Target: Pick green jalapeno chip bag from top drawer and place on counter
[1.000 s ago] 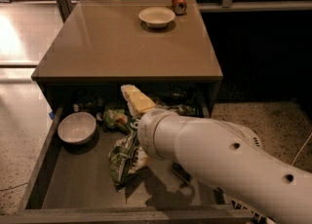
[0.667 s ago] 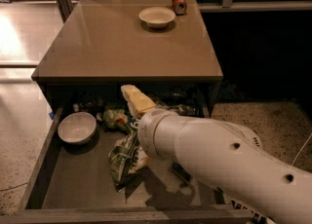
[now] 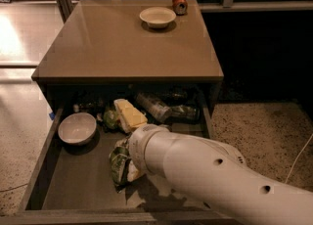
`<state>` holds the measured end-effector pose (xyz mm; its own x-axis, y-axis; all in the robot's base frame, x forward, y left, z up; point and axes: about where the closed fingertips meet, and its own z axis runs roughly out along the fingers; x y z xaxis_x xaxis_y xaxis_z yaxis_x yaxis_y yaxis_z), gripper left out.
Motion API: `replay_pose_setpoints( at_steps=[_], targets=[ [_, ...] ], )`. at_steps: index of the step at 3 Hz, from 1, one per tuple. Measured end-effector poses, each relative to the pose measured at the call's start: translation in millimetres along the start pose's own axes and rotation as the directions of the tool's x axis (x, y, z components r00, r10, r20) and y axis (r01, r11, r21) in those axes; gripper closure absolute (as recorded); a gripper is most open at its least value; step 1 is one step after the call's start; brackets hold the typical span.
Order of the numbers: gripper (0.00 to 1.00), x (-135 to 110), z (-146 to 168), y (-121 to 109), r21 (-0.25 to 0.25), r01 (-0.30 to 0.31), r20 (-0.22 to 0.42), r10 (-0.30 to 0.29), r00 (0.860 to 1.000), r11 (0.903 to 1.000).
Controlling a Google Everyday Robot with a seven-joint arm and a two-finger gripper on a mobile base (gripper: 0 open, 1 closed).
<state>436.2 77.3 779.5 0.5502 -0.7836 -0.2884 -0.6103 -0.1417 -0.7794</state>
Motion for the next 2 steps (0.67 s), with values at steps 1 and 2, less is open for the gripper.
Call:
replay_pose_setpoints(
  at_steps=[1, 2],
  targets=[
    [0.0, 0.0, 0.0, 0.0, 0.0, 0.0, 0.0, 0.0, 1.0, 1.0],
    [0.16, 0.0, 0.0, 0.0, 0.0, 0.0, 0.0, 0.0, 1.0, 1.0]
  ],
)
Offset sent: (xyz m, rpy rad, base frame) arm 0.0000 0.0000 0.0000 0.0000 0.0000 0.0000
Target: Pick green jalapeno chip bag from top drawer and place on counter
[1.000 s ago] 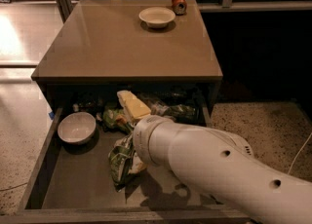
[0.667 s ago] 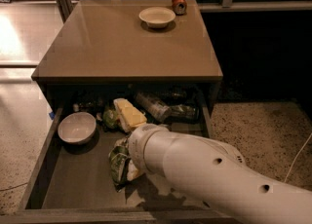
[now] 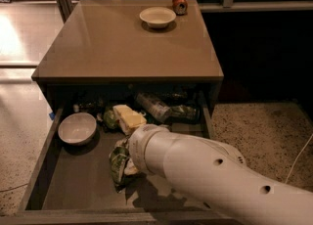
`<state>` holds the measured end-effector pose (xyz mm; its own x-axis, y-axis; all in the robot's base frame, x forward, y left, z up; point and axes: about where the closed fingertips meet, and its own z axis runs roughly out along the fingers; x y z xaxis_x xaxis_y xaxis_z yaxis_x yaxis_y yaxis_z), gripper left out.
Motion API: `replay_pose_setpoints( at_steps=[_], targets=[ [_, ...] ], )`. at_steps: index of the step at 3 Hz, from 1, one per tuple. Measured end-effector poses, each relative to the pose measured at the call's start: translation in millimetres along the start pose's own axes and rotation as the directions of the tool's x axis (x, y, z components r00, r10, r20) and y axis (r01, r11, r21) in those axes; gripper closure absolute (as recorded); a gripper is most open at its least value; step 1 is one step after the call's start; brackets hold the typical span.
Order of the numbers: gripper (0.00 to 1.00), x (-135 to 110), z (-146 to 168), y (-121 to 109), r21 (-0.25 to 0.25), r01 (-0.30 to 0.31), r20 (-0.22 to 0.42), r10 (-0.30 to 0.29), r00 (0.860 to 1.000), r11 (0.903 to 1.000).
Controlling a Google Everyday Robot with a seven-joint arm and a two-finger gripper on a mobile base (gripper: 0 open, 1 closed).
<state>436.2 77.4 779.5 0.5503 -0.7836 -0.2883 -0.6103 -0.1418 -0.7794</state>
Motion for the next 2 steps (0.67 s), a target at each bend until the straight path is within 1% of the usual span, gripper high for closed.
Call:
replay_pose_setpoints(
  at_steps=[1, 2],
  targets=[
    [0.12, 0.0, 0.0, 0.0, 0.0, 0.0, 0.0, 0.0, 1.0, 1.0],
    [0.15, -0.5, 0.3, -0.1, 0.0, 0.001, 0.001, -0.001, 1.0, 1.0]
  ],
)
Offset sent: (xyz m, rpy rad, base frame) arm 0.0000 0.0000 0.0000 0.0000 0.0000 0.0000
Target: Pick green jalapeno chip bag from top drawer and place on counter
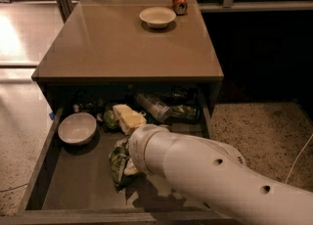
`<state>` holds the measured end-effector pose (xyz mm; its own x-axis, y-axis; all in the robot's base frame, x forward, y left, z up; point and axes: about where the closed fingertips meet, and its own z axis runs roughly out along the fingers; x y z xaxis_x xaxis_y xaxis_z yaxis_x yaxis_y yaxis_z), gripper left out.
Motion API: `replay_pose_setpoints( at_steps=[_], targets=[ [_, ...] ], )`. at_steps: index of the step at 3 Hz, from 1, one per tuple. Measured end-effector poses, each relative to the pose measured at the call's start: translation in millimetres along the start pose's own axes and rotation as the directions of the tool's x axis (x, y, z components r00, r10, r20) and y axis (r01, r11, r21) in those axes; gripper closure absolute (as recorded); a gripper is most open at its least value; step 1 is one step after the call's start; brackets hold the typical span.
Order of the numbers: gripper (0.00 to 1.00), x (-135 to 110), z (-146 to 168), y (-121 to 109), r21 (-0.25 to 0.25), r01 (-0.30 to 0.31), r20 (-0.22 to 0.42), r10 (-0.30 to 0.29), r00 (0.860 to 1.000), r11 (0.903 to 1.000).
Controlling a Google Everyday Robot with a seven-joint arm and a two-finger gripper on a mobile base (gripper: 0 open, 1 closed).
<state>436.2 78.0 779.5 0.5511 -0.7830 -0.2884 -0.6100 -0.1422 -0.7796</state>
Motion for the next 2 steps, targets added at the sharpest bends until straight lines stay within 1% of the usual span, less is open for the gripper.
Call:
replay_pose_setpoints(
  at_steps=[1, 2],
  targets=[
    [0.37, 0.0, 0.0, 0.0, 0.0, 0.0, 0.0, 0.0, 1.0, 1.0],
    [0.49, -3.5, 2.5, 0.5, 0.004, 0.006, 0.006, -0.006, 1.0, 1.0]
  ],
)
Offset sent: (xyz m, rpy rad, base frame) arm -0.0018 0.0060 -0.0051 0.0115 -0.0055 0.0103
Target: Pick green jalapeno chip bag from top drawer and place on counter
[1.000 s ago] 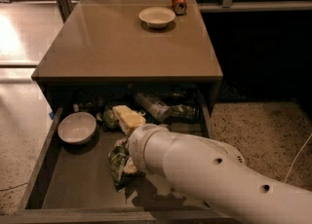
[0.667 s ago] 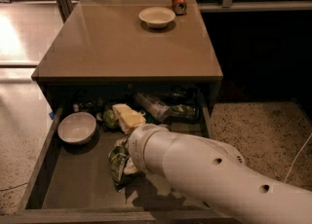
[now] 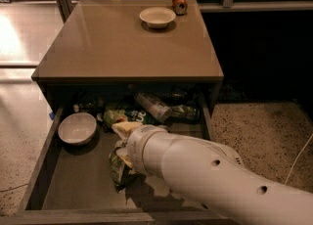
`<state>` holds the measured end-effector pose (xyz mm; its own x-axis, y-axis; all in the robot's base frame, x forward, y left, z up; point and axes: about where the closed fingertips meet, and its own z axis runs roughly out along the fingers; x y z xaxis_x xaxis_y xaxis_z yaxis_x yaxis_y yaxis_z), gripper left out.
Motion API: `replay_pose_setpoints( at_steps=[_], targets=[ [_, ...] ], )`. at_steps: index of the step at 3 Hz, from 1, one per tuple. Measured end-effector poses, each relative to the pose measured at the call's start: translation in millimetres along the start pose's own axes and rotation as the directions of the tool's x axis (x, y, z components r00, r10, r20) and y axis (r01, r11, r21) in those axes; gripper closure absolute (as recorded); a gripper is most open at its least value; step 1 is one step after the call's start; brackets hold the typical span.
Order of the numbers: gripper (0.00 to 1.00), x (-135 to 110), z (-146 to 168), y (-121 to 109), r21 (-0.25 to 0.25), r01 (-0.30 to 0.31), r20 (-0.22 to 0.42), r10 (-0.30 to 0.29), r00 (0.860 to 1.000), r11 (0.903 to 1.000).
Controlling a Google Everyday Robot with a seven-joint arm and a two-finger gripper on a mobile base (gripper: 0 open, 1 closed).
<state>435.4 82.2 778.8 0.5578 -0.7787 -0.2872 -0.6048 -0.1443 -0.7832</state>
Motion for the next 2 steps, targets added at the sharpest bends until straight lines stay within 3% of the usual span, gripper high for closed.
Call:
replay_pose_setpoints(
  at_steps=[1, 2],
  targets=[
    [0.37, 0.0, 0.0, 0.0, 0.0, 0.0, 0.0, 0.0, 1.0, 1.0],
    [0.14, 0.0, 0.0, 0.0, 0.0, 0.0, 0.0, 0.0, 1.0, 1.0]
  ],
)
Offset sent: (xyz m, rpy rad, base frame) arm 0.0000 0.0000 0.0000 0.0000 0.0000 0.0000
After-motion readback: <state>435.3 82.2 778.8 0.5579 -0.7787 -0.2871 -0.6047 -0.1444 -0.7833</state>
